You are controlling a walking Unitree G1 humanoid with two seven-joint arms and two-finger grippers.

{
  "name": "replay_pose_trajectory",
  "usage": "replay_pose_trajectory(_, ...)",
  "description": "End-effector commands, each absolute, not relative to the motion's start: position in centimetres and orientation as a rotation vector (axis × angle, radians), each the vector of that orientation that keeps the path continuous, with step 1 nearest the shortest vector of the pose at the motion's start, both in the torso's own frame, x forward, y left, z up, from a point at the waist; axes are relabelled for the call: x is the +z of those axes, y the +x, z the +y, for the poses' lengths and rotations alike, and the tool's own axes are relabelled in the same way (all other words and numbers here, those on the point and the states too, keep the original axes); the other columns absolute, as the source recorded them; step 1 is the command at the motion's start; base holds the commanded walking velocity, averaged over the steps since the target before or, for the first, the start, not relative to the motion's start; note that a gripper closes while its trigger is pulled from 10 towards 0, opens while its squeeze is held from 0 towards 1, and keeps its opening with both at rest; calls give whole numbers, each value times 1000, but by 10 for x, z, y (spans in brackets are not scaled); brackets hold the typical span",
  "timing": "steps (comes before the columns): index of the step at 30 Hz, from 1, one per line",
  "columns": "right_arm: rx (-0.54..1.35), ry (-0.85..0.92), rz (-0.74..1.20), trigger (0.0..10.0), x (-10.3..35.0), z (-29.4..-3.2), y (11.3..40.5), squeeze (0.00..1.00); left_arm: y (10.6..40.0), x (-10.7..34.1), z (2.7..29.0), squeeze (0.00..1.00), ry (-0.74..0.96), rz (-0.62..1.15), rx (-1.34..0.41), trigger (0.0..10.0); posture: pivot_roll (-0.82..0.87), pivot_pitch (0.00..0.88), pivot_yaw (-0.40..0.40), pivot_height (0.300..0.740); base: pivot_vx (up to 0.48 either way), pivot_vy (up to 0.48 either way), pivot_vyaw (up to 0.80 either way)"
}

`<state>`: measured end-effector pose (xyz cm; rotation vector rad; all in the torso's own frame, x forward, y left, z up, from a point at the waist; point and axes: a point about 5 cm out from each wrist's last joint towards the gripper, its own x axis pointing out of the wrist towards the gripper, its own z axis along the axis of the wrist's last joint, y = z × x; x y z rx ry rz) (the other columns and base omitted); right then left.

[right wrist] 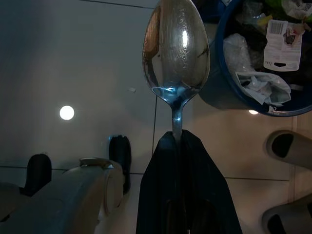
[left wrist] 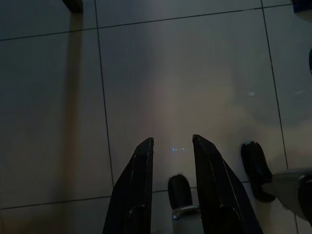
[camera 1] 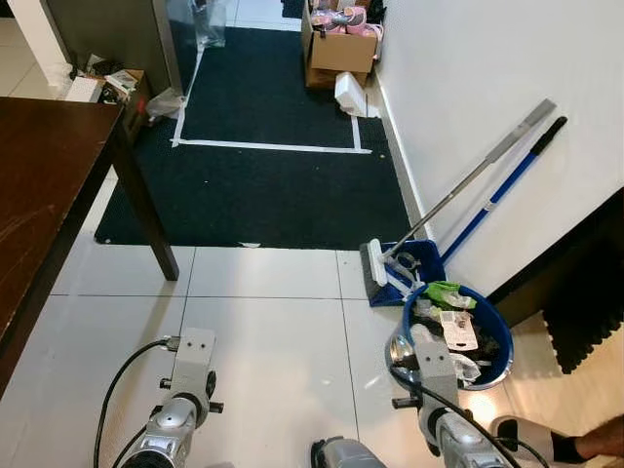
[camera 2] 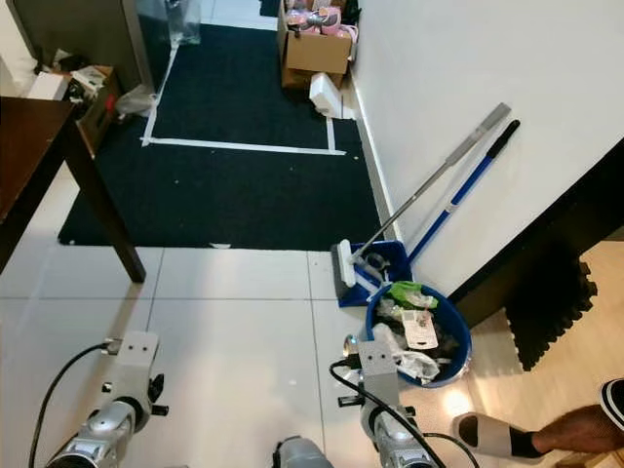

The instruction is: Setting the table

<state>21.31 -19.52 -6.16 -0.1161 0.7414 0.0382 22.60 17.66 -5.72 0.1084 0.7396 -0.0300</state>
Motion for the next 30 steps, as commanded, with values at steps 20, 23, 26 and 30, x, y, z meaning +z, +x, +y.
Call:
replay_pose_trajectory(20,24,-114,768,10000,-69,-196,200,0,215,-64,179,0,113,784,-38,10000,21,80,-22,740,0,0,0)
replay_pose_trajectory(23,18,-111,766,10000,-68,-196,201,0,216,-64,178,0,114,785,-46,10000,22,79,-14,740,0,0,0)
replay_pose_trajectory(26,14,-108,767,10000,-68,-196,200,0,218,-63,177,0,114,783,-53,10000,26,80,-15,740,0,0,0)
replay_pose_trajectory(30,16,-108,771,10000,-69,-196,199,0,218,-63,176,0,113,781,-54,10000,27,81,-21,740,0,0,0)
